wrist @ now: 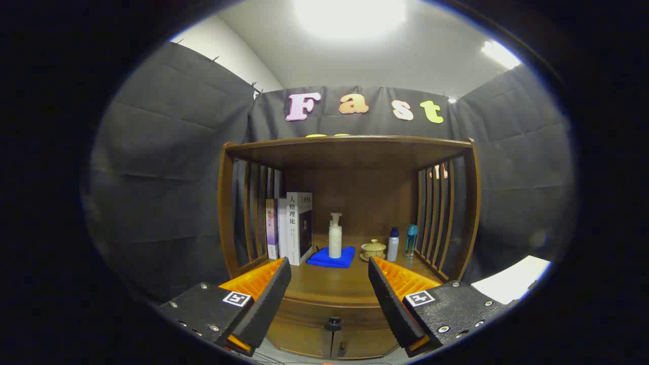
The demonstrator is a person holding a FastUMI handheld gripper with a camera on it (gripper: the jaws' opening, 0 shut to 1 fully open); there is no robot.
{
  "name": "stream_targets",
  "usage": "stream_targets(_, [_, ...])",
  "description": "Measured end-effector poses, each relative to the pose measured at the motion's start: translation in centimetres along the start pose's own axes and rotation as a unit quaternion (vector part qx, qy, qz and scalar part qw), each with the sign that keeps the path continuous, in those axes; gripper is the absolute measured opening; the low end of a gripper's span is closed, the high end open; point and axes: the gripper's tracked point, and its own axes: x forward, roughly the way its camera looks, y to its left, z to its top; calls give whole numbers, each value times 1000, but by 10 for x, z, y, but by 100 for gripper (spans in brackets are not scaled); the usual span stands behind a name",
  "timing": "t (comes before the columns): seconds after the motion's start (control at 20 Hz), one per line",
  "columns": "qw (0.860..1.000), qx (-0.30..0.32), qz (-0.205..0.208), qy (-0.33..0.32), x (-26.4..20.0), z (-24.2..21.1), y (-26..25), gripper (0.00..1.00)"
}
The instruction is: Pull open the drawer, take out the items inside it, and place them on the countertop above the cabinet.
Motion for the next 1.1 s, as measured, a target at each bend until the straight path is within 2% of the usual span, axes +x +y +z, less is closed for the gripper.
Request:
stream_targets(0.65, [1000,6,10,3,2,-2,8,95])
stream_targets(1.1, [999,-14,14,25,21,-40,7,95])
